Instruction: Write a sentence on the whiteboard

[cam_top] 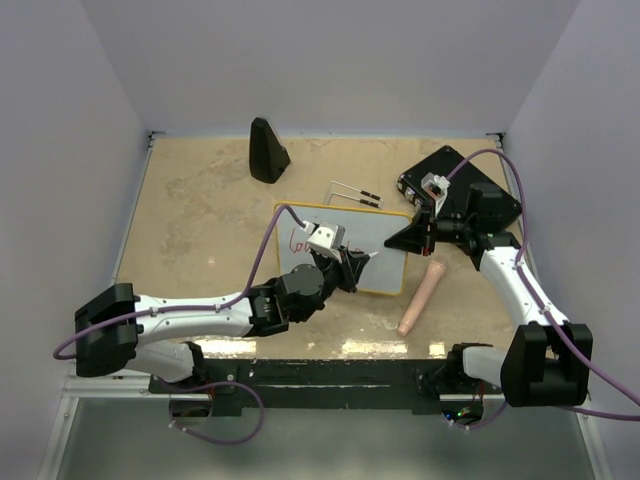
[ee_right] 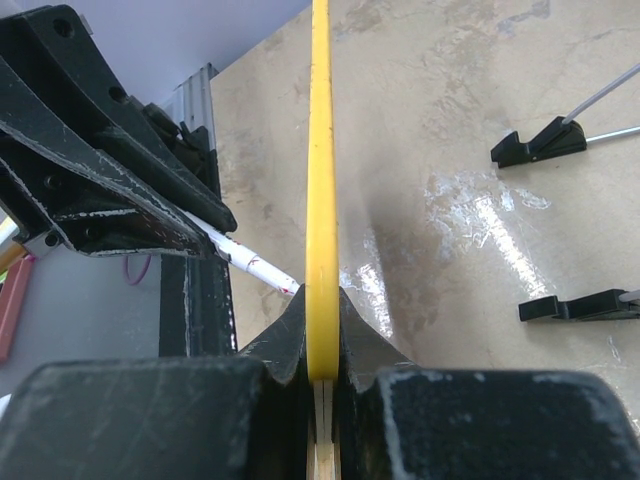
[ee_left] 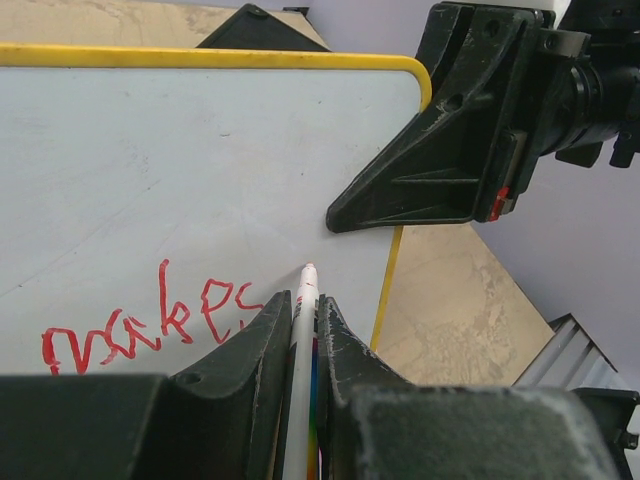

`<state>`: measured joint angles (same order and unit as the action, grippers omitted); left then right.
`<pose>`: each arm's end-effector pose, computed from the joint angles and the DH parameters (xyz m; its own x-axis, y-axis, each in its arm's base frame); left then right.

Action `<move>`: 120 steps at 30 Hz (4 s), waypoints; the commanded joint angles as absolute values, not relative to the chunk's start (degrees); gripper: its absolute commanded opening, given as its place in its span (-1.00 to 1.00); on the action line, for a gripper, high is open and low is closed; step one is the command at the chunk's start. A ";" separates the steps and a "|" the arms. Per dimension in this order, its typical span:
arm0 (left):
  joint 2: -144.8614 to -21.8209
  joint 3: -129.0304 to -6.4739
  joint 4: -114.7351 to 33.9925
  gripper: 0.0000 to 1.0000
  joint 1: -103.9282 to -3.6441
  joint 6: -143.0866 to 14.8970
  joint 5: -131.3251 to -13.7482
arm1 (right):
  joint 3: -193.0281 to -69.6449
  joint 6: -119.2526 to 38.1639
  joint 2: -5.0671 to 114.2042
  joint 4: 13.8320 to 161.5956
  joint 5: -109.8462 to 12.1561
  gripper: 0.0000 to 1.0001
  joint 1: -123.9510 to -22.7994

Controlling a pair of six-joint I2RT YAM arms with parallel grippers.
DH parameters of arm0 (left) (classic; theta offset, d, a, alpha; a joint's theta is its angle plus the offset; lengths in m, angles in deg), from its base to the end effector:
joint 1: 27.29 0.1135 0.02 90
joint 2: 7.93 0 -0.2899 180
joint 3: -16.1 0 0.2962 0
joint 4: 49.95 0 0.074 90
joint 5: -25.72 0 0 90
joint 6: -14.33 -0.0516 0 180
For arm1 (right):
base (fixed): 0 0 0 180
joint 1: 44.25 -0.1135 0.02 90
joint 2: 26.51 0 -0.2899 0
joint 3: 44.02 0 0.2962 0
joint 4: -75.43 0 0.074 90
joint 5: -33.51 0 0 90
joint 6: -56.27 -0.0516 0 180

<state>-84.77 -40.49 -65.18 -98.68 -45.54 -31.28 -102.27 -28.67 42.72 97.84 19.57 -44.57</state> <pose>0.1379 -0.3215 0.2830 -0.3362 -0.3207 -0.8855 0.5237 0.7178 -0.4588 0.2799 0.0516 0.2806 -0.4766 -0.0239 -0.8788 -0.8571 0.2352 0.4584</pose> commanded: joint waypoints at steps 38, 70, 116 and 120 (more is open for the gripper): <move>-86.86 -43.92 -62.00 -1.00 -98.92 -45.09 -29.91 | -102.72 -29.95 41.25 94.33 24.55 -1.00 -44.42; -87.48 -43.57 -58.83 -1.00 -98.92 -41.92 -34.39 | -102.72 -30.04 41.25 94.24 24.55 -1.00 -44.34; -76.66 -37.07 -71.84 -1.00 -99.09 -49.31 -40.90 | -102.90 -23.80 40.46 98.55 23.32 -1.00 -44.42; -78.60 -37.94 -71.75 -1.00 -99.09 -49.66 -41.16 | -102.90 -24.06 40.46 98.46 23.85 -1.00 -44.42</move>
<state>-77.23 -36.16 -68.62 -98.73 -47.91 -41.18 -102.07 -24.04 42.72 100.27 19.52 -44.50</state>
